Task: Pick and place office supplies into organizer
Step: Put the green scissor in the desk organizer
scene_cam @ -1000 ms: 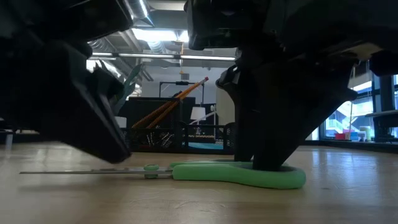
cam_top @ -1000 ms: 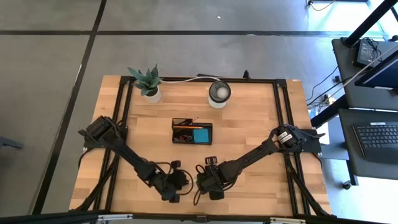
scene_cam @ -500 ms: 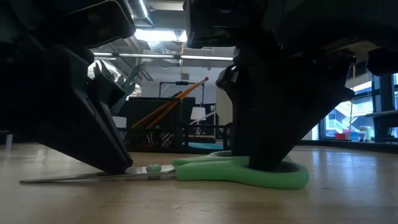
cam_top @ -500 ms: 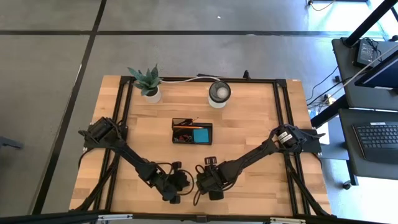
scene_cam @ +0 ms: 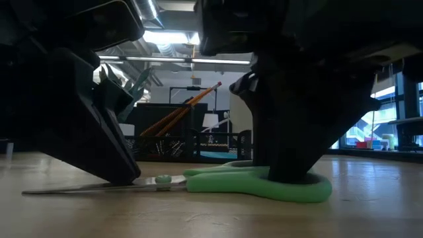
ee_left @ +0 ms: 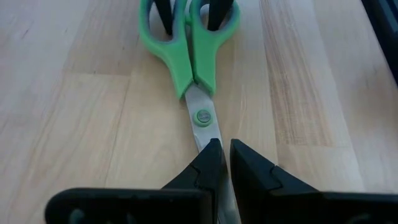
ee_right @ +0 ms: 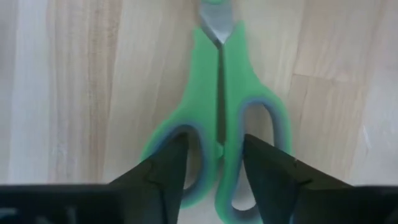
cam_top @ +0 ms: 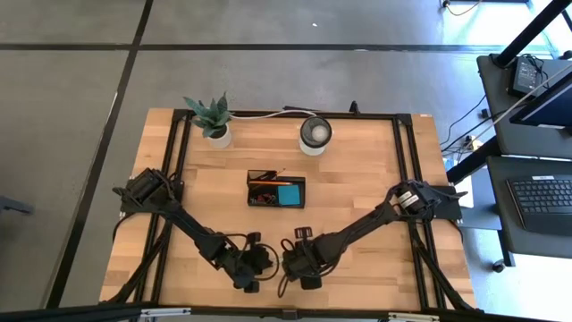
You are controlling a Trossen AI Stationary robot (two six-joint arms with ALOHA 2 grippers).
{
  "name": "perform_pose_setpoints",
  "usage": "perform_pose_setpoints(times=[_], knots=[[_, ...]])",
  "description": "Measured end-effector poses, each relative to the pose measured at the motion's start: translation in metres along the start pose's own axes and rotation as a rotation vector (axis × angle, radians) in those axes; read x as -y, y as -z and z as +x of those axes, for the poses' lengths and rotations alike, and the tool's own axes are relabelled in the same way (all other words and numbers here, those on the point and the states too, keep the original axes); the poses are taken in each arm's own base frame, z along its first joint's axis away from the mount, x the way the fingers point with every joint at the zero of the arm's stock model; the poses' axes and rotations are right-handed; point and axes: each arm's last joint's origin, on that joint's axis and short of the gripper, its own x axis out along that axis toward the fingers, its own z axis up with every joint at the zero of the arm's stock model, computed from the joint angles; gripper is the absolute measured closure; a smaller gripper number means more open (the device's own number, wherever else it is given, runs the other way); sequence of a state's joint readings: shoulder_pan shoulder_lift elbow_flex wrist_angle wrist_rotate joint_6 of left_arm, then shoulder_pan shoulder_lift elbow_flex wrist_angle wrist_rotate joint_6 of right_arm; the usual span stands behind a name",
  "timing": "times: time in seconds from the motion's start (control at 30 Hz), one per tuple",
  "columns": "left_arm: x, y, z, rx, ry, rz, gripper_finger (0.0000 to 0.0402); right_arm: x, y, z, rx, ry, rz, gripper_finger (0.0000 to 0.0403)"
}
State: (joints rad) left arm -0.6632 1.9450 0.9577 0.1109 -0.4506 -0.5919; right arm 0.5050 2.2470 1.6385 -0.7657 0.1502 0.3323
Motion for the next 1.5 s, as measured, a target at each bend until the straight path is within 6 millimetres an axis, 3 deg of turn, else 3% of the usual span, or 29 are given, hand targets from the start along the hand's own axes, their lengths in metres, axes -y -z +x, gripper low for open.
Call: perform_pose_setpoints(times=[0.27,0.43,0.53,0.63,0.83,1.03,1.3,1.5], knots=[[-0.001,-0.001,0.001,-0.003,0.005,-0.003,0.0371,-0.001,0.001,0.006,-0.017,-0.013,-0.017,0.0313],[-0.001,-0.002,-0.001,-0.002,0.003,0.025,0.037,-0.002,-0.001,0.004,-0.019,-0.013,-0.035,0.0316],[-0.006,-0.004,-0.01,-0.009,-0.043,0.085,0.037,-0.002,-0.004,0.001,-0.029,-0.011,-0.058,0.0316],[-0.005,-0.018,-0.033,0.049,-0.069,0.112,0.037,-0.002,-0.008,-0.006,-0.036,0.005,-0.063,0.0316],[0.0,-0.025,-0.081,0.113,-0.154,0.158,0.037,0.0,-0.015,-0.032,-0.079,0.17,-0.127,0.0317],[0.0,-0.007,-0.118,0.139,-0.294,0.112,0.037,0.007,-0.022,-0.067,-0.096,0.337,-0.157,0.0317],[-0.004,0.012,-0.132,0.102,-0.362,0.008,0.037,0.022,-0.036,-0.12,-0.063,0.544,-0.272,0.0317],[-0.006,0.014,-0.133,0.081,-0.368,-0.002,0.037,0.061,-0.048,-0.147,-0.074,0.689,-0.313,0.0317]])
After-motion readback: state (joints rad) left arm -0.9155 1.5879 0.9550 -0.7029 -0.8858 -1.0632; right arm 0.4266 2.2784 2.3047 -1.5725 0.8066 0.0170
